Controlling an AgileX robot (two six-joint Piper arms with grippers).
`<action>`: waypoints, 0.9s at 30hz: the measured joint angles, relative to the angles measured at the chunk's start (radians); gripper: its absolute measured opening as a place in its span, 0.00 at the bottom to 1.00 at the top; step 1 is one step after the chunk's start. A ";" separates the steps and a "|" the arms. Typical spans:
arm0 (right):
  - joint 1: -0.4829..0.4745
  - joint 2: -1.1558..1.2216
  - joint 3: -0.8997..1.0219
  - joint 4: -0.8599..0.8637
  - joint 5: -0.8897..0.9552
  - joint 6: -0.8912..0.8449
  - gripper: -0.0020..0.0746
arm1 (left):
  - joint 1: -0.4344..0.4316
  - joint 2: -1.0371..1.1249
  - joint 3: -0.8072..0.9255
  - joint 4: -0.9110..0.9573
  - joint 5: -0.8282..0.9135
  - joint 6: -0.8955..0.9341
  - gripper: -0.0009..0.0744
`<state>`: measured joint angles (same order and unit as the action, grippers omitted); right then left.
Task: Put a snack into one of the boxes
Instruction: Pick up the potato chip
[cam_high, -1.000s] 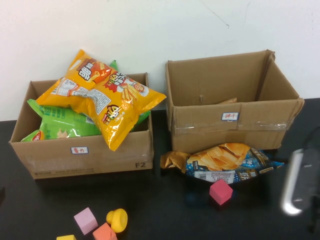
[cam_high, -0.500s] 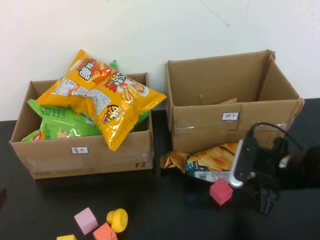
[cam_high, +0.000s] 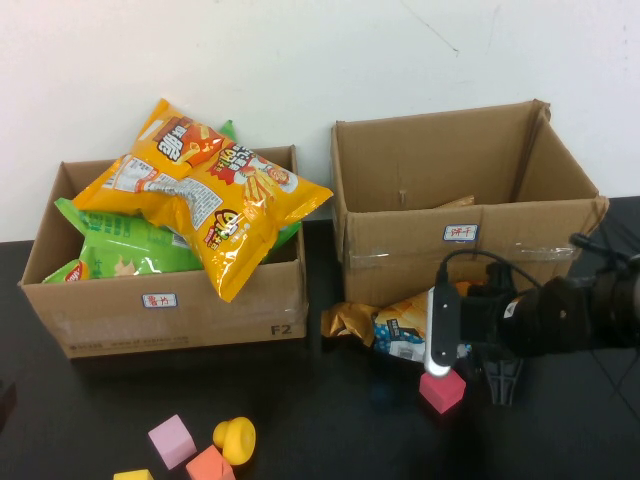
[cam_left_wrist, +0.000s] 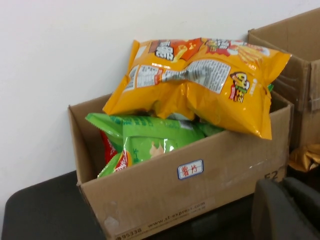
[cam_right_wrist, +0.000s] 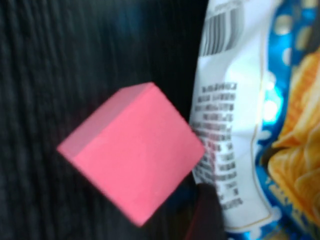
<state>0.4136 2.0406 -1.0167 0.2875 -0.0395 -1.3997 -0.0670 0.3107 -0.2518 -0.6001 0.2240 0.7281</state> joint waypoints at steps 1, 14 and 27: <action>0.000 0.013 -0.002 0.000 -0.020 -0.017 0.65 | 0.000 0.000 0.001 0.000 0.000 0.000 0.01; 0.002 0.055 -0.004 0.028 -0.072 -0.069 0.10 | 0.000 0.000 0.001 -0.002 -0.007 0.010 0.01; 0.002 -0.164 -0.002 0.298 0.201 -0.066 0.09 | 0.000 0.000 0.001 -0.004 -0.023 0.012 0.01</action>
<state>0.4156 1.8770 -1.0189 0.5851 0.1618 -1.4658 -0.0670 0.3107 -0.2512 -0.6038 0.2009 0.7401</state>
